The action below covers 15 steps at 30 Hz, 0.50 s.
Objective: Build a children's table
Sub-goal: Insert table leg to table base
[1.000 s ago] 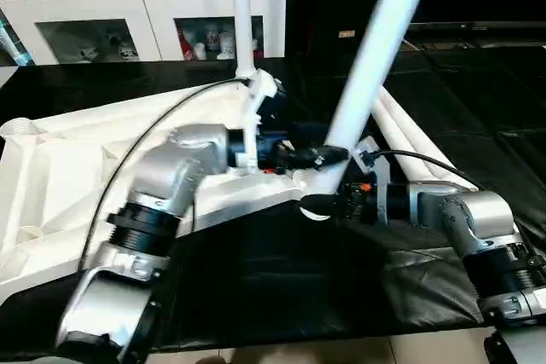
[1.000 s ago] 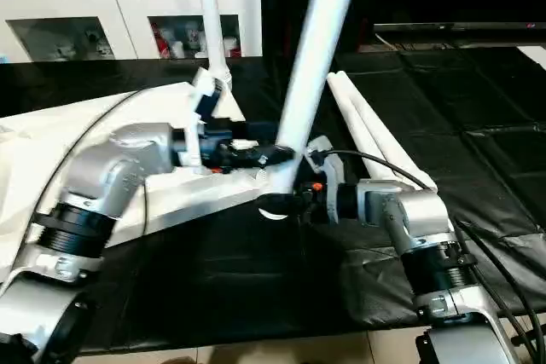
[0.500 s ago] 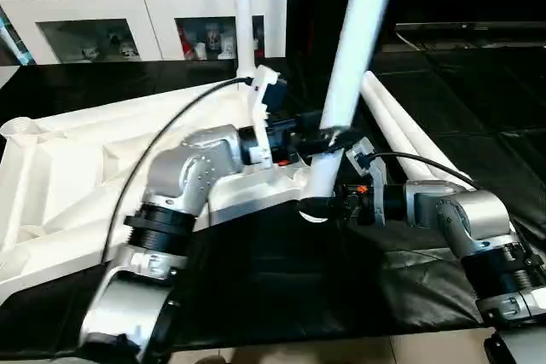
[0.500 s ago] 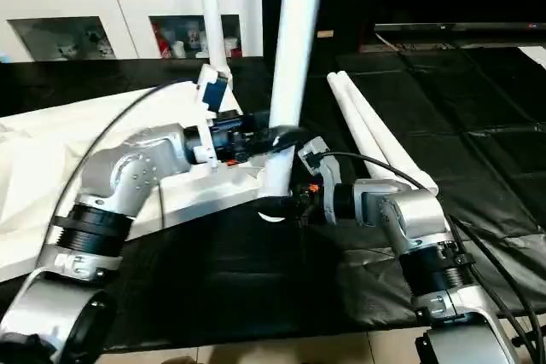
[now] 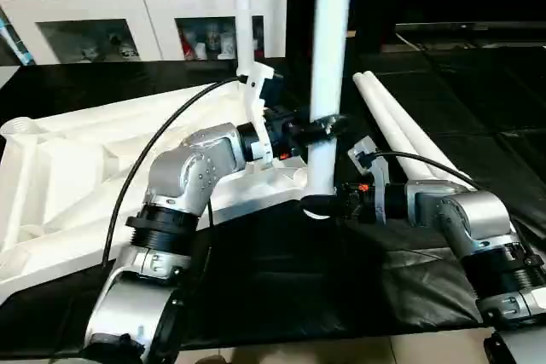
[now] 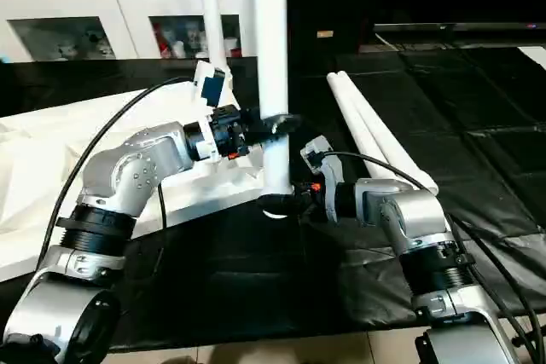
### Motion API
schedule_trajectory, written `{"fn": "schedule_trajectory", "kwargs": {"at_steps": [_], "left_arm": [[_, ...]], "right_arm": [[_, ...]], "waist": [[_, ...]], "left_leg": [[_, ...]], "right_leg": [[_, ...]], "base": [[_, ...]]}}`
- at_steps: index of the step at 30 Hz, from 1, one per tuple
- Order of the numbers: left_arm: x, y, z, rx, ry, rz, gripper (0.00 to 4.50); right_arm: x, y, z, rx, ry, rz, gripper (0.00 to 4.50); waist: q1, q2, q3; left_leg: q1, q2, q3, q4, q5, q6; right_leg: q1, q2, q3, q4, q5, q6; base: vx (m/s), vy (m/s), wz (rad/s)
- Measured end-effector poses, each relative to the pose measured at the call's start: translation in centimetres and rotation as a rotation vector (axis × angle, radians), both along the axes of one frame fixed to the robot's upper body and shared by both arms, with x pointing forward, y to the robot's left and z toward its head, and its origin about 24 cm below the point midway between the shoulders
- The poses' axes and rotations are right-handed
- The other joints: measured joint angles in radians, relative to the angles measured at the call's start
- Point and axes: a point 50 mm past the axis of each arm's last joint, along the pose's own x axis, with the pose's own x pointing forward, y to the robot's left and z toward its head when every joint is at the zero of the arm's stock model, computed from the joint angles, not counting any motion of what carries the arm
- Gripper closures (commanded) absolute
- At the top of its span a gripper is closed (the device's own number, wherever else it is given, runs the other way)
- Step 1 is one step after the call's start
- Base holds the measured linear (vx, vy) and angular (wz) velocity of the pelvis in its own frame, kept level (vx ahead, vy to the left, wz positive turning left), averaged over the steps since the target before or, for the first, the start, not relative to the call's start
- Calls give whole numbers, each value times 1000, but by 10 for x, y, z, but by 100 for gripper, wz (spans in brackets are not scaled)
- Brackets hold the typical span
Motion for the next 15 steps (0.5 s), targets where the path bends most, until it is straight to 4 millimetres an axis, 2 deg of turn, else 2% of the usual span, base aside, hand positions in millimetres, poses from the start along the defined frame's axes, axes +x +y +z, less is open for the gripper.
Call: {"fn": "schedule_trajectory", "kwargs": {"at_steps": [2, 4, 15], "left_arm": [[1, 0, 2, 1, -9, 15, 226], [3, 3, 2, -10, 0, 40, 257], [6, 8, 3, -23, 20, 93, 267]], "right_arm": [[1, 1, 1, 6, -2, 1, 149], [1, 1, 1, 6, -10, -5, 149], [3, 5, 1, 18, -30, -25, 149]], "waist": [[0, 0, 0], [0, 0, 0], [2, 1, 0]], "left_leg": [[0, 0, 0, 0, 0, 0], [0, 0, 0, 0, 0, 0], [0, 0, -1, 0, 0, 0]], "right_leg": [[0, 0, 0, 0, 0, 0], [0, 0, 0, 0, 0, 0], [0, 0, 0, 0, 1, -1]], "base": [[0, 0, 0], [0, 0, 0], [0, 0, 0]]}}
